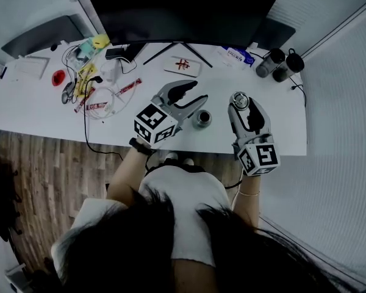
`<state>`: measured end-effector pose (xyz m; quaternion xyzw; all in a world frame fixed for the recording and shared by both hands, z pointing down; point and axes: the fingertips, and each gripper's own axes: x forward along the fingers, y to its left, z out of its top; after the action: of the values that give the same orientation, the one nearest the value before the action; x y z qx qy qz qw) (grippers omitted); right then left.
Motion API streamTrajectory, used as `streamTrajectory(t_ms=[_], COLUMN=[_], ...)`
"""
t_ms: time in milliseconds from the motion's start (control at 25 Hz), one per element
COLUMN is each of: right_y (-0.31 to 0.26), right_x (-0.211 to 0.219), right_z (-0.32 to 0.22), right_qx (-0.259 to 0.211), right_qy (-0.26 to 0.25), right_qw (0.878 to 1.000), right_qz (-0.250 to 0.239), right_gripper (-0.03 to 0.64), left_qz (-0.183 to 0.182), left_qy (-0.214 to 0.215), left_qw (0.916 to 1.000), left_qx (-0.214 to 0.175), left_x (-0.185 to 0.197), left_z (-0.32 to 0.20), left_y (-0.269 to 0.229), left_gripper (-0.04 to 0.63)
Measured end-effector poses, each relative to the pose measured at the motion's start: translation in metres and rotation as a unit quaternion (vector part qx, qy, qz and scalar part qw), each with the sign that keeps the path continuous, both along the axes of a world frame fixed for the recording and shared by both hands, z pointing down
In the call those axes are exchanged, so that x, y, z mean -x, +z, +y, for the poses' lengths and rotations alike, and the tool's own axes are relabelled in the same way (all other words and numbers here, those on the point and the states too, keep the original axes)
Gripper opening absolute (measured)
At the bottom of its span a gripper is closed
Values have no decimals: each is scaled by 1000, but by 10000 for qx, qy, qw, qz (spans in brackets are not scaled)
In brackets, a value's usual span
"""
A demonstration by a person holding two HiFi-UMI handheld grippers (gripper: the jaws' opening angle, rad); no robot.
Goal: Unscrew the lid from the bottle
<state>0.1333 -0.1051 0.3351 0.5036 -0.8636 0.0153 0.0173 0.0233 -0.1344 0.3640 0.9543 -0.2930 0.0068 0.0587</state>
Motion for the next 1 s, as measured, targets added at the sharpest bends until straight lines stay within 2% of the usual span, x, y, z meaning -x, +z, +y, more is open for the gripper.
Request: streamTrajectory(t_ms=[120,320,680,1000], right_y=[-9,-17,-3,11], right_x=[-3,-9,-8,-14], right_z=[3,8,13,14], right_qx=[-145,-287,-171,-33], right_qy=[190,374,388,415], right_qw=[9996,9989,9991,9991], right_qz=[143,32,65,32], right_gripper=[230,230,230,230], left_qz=[0,-488,-343,-333], left_qy=[-389,-840,-1157,-1248], left_qw=[9992,9947,9925,9916], left_qx=[-9,-327,-177,64], left_x=[4,8,10,12], left_z=[-2,3,11,8], left_y=[-11,-16,-10,2], left_gripper=[216,144,59,58])
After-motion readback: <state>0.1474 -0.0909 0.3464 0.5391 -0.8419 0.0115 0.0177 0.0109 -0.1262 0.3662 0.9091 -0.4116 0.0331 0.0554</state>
